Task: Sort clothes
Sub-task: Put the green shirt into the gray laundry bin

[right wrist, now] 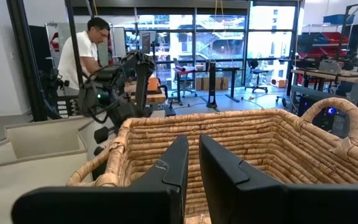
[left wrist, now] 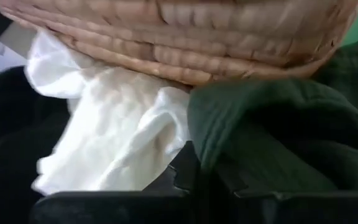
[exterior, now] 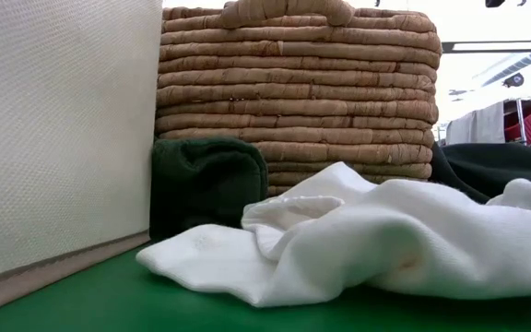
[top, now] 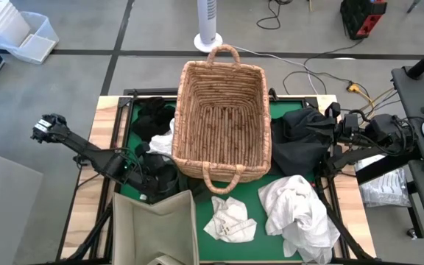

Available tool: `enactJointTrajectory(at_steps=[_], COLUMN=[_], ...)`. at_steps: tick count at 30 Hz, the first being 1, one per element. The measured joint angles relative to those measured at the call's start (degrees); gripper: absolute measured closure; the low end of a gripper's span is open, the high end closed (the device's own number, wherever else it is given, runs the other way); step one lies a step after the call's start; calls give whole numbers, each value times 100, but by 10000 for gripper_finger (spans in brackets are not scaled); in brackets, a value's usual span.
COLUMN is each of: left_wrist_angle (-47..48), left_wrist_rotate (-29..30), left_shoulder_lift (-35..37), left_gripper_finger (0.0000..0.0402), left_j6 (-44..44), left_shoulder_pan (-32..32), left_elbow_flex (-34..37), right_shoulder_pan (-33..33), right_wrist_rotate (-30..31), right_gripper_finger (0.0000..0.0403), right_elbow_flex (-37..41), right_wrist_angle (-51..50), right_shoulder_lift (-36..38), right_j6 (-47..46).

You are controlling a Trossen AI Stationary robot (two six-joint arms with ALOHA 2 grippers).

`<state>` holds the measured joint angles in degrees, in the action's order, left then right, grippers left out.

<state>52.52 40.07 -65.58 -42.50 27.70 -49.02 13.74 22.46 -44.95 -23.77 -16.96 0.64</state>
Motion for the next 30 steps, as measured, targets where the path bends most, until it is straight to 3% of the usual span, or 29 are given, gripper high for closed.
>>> enactJointTrajectory(at_steps=[9,30], left_wrist_angle=[1289,1799], left_wrist_rotate=[545,1612], left_shoulder_lift=[7,-43], left_gripper_finger=[401,402], left_j6=[71,1617], left_shoulder_pan=[160,476], left_elbow_flex=[-1176,-3165], right_shoulder_pan=[0,0], right_wrist_rotate=[0,0], right_gripper_finger=[371,371], right_elbow_flex=[0,0], right_wrist_angle=[0,-2], right_shoulder_lift=[0,0], right_j6=[-2,-21])
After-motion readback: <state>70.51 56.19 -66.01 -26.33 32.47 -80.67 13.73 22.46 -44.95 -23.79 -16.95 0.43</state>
